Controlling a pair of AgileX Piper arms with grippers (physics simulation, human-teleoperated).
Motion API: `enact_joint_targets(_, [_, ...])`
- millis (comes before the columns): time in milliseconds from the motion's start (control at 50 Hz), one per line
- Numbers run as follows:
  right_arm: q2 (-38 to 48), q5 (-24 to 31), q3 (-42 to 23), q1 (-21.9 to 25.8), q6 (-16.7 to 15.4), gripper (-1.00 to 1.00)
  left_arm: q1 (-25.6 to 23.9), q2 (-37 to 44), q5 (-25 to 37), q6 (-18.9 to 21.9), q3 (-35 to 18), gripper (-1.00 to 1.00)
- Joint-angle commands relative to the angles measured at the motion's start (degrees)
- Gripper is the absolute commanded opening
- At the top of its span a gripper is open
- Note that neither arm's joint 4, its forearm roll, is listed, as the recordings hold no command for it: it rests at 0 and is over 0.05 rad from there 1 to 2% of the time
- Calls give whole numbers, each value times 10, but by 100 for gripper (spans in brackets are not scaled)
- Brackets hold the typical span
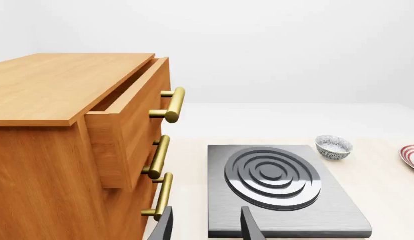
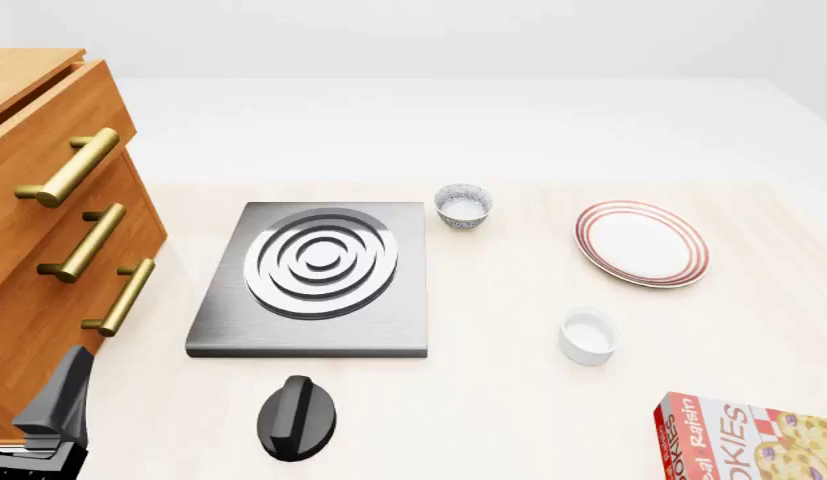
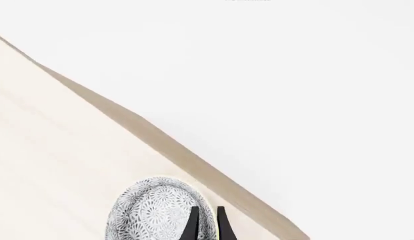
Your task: Pick the akita bowl next to the cookies box and place it on the plate.
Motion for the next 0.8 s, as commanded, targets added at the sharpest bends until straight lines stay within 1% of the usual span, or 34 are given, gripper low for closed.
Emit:
enact_joint_targets(20, [4,3,15,12,6,-100,0,0,0,0,0,100])
enact_joint_targets(280, [-55,12,46,24,30,-100,0,0,0,0,0,100])
enact_joint_targets(380, [-96,24,60,31,49,-100,0,0,0,0,0,100])
enact_joint_targets(420, [-107,29,61,29,46,-100,0,0,0,0,0,100])
enact_joint_targets(740, [-176,70,66,51,62,-100,0,0,0,0,0,100])
enact_joint_targets(800, [-194,81,64,60,75,-100,0,0,0,0,0,100])
